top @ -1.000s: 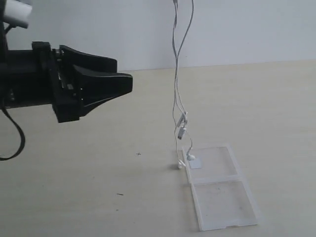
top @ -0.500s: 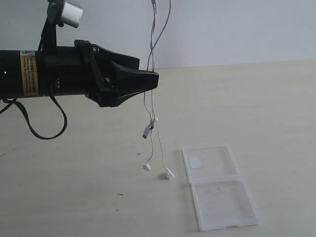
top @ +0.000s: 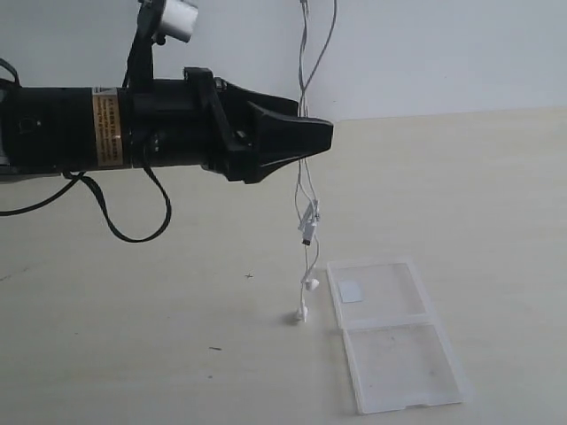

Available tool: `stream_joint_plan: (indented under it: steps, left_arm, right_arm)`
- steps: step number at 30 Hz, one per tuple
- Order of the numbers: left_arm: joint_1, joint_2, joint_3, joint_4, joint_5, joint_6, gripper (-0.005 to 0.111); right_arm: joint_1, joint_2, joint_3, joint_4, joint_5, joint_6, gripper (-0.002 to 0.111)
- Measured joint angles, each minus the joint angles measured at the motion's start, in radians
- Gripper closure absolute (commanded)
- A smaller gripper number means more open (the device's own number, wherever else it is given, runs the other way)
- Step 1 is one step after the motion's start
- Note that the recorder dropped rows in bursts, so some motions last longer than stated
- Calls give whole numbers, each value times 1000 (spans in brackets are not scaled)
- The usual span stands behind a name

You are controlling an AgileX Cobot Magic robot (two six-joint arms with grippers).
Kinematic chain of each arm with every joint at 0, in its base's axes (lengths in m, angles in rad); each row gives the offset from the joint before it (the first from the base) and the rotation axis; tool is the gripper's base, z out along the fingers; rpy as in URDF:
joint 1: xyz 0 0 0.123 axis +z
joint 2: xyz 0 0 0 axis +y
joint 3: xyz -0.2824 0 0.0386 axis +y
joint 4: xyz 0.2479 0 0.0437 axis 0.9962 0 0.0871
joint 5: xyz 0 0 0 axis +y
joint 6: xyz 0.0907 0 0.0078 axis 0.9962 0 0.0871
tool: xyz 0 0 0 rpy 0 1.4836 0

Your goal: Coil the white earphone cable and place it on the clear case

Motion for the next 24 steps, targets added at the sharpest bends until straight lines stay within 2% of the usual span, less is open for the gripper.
stream_joint_plan:
  steps: [2, 3, 4, 7, 10, 13, 17, 20, 24]
  left_arm:
    - [-1, 0, -3, -6, 0, -2, 74]
    - [-1, 0, -3, -6, 0, -4, 78]
    - [-1, 0, -3, -11, 0, -6, 82]
    - [-2, 1, -5, -25, 0, -11, 83]
    - [-2, 3, -5, -21, 0, -56, 107]
    - [-2, 3, -5, -15, 0, -84, 107]
    - [-2, -16, -5, 1, 25, -109, 107]
    - [17, -92, -5, 54, 135, -174, 107]
    - [38, -165, -5, 152, 191, -261, 107]
  right_arm:
    - [0, 0, 0, 0, 0, 0, 108]
    - [0, 0, 0, 0, 0, 0, 108]
    - [0, 0, 0, 0, 0, 2, 108]
    - [0, 0, 0, 0, 0, 23, 108]
    - [0, 0, 0, -2, 0, 39, 108]
    - [0, 0, 0, -61, 0, 90, 108]
    - [0, -20, 0, -435, 72, 297, 108]
    - [0, -53, 0, -870, 281, 474, 108]
    - [0, -65, 0, -1069, 382, 521, 108]
